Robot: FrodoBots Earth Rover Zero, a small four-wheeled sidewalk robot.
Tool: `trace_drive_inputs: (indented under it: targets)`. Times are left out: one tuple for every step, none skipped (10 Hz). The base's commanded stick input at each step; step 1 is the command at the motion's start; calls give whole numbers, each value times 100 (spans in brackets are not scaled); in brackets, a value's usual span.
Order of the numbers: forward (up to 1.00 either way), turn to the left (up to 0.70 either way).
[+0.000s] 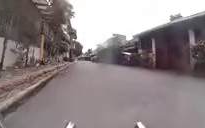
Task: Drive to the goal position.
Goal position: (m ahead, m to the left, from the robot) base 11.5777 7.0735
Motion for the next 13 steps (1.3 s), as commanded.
trace_drive_inputs:
  targets:
    - [70, 4]
    - [70, 13]
    - [70, 14]
    - [70, 14]
    - [70, 14]
    - [70, 14]
    - [70, 14]
    - [70, 14]
    - [70, 14]
    - [70, 14]
    - [70, 14]
    - [70, 14]
    - [70, 14]
